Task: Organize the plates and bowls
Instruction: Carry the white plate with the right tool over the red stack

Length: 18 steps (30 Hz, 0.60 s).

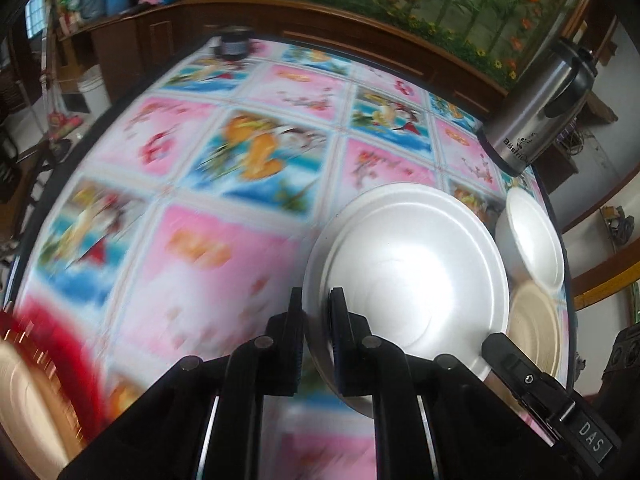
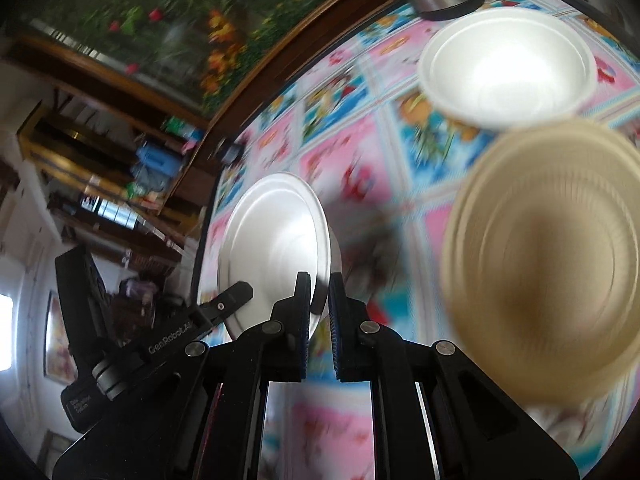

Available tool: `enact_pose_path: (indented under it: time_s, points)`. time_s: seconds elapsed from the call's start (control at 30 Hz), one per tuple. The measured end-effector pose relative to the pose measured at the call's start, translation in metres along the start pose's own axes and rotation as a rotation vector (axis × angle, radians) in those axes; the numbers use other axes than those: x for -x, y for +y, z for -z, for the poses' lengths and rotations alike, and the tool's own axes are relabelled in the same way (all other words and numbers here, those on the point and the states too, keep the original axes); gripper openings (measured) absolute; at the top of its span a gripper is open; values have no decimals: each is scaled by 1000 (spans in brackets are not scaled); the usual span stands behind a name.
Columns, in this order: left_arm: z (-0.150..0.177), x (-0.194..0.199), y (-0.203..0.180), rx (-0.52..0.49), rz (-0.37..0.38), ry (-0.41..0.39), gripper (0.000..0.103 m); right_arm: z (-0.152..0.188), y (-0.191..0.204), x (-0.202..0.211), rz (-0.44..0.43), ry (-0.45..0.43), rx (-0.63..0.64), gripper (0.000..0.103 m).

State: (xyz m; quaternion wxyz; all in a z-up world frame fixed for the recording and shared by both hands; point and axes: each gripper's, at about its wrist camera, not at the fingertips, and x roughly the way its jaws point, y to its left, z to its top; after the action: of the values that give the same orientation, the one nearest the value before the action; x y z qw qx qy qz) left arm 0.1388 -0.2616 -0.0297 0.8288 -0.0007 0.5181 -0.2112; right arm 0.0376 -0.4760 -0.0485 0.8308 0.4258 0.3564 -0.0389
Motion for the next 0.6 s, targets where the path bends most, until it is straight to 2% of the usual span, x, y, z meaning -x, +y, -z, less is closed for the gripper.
enact_pose_path:
  time_s: [0.23,0.4,0.6]
  points:
    - [55,58,67,41,-71,-57,12,76,53,5,-60,73,115,9]
    - [75,101,116,71,-139,-123,13,115,99,-3,-98,112,208,9]
    - [90,131,167,102,-212,-160,13,157,151,-30,-115,169,306,9]
